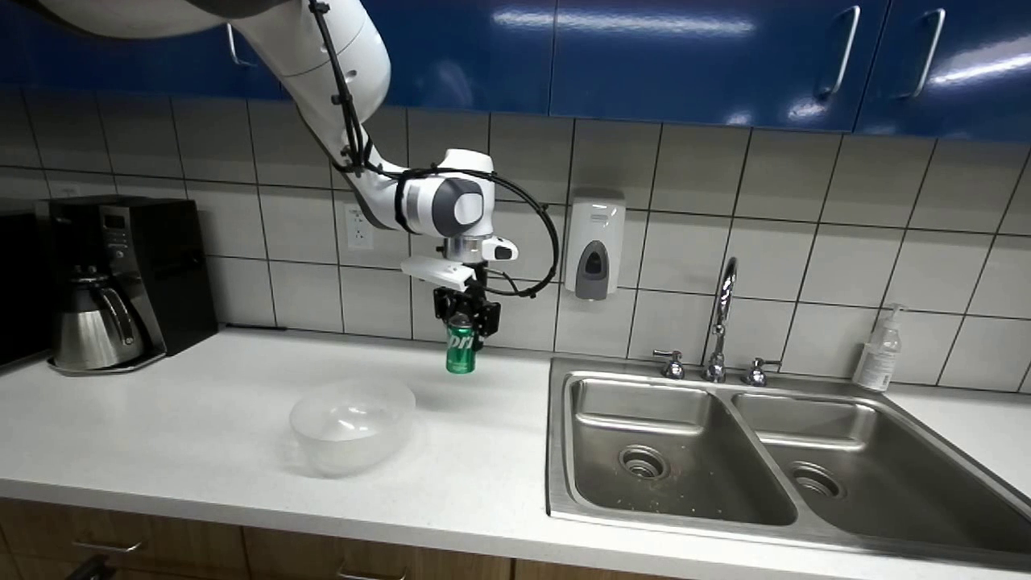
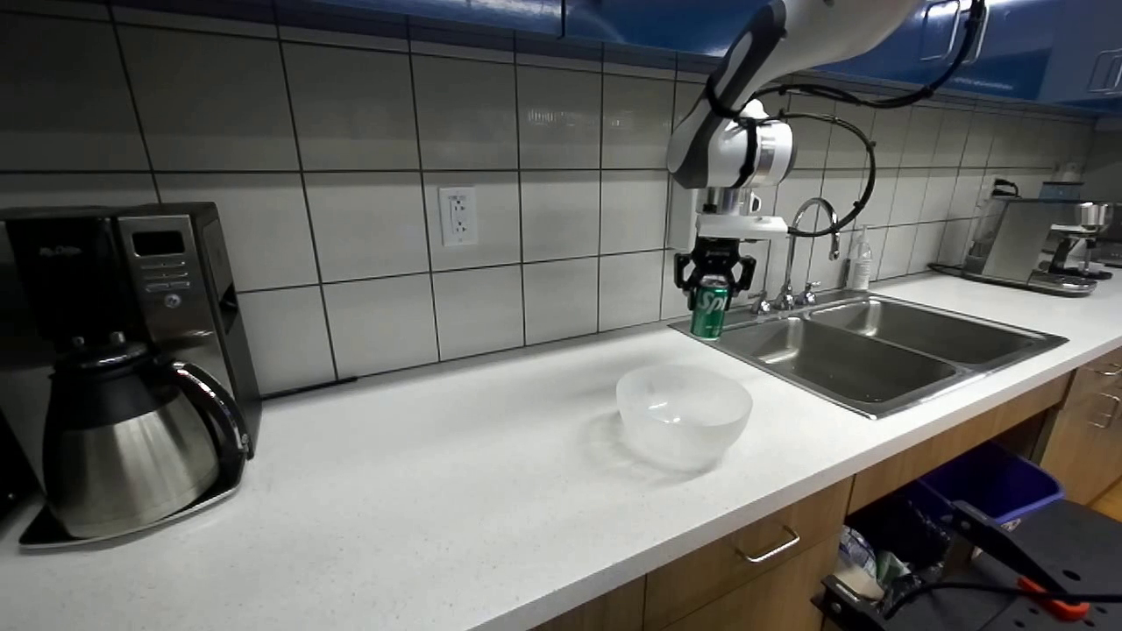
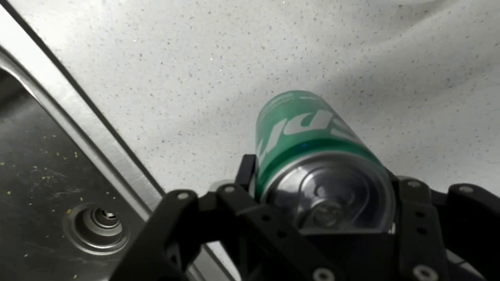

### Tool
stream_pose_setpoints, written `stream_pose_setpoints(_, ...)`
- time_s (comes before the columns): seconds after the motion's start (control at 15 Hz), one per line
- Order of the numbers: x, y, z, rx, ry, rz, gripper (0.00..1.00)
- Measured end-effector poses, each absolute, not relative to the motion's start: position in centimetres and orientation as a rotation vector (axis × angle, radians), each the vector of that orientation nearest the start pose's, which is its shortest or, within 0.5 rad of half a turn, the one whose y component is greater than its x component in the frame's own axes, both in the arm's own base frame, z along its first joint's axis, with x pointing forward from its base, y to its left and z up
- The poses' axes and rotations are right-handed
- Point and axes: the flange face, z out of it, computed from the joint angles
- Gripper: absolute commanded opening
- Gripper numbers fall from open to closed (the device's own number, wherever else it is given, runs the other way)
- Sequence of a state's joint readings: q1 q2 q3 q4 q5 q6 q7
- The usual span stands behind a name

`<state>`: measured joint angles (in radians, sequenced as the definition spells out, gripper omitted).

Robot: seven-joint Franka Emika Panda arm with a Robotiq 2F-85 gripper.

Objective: Put the can in the bowl

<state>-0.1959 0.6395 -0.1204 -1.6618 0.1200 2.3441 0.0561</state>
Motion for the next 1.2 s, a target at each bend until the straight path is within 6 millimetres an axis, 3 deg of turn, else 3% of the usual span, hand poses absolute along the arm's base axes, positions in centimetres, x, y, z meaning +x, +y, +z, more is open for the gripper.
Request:
stream_pose_setpoints(0.67,64.9,-16.3,24.0,-3.058,0.423,0.041,0.41)
stream_pose_setpoints(1.2,62.1,-11.8,25.5,-3.091,0.265,0.102,0.41)
